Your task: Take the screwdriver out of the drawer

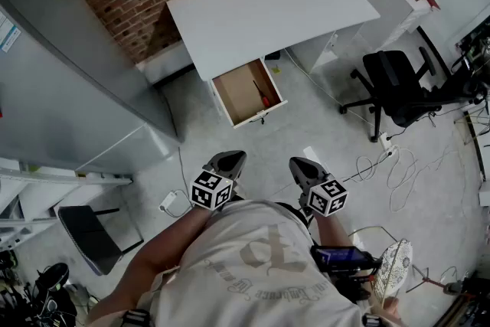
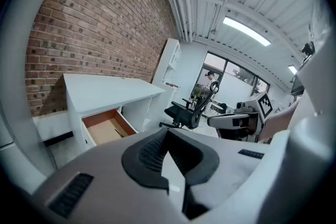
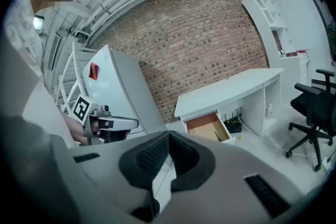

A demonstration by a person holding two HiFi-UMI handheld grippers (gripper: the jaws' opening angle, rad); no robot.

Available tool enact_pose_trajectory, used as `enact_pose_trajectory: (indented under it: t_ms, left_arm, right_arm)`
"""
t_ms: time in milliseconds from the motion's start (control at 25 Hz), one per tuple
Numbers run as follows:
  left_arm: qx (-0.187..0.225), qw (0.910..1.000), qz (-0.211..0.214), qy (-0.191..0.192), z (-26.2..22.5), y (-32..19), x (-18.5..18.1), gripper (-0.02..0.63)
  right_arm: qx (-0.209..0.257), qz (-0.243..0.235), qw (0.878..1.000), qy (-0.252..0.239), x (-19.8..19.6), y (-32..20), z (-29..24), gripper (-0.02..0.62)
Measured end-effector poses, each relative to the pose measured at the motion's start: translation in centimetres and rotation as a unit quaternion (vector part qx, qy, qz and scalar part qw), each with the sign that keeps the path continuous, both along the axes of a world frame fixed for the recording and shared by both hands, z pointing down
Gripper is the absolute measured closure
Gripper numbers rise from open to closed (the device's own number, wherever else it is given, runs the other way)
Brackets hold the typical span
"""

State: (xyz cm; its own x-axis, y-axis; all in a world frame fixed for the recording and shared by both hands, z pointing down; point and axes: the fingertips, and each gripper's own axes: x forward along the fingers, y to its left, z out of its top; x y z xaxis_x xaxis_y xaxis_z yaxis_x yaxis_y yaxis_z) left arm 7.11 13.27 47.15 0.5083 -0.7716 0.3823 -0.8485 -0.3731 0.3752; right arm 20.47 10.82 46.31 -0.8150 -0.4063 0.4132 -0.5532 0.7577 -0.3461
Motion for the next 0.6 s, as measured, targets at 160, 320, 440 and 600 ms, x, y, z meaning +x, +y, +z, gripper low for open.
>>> enact_pose_trajectory:
  t_ms: [160, 320, 440, 600]
  left_arm:
    - [-0.004, 1.0, -0.003, -0.002, -0.5, 0.4, 0.5, 0.588]
    - [-0.006, 1.0, -0.004, -0.004, -0.5, 0.7, 1.1, 0.588]
    - [-0.007, 1.0, -0.003, -0.005, -0.4, 1.0, 1.5, 0.586]
    - [-0.007, 1.0, -0.001, -0.005, -0.6, 1.2, 1.8, 0.587]
  right_arm:
    - [-0.003, 0.002, 1.0, -0.004, 0.7, 0.6, -0.6, 0.572]
    - [-0.005, 0.005, 1.0, -0.009, 1.2, 0.8, -0.6, 0.572]
    - [-0.007, 0.007, 1.0, -0.005, 1.6, 1.0, -0.4, 0.572]
    - [-0.008, 0.015, 1.0, -0.01, 1.7, 0.9, -0.7, 0.572]
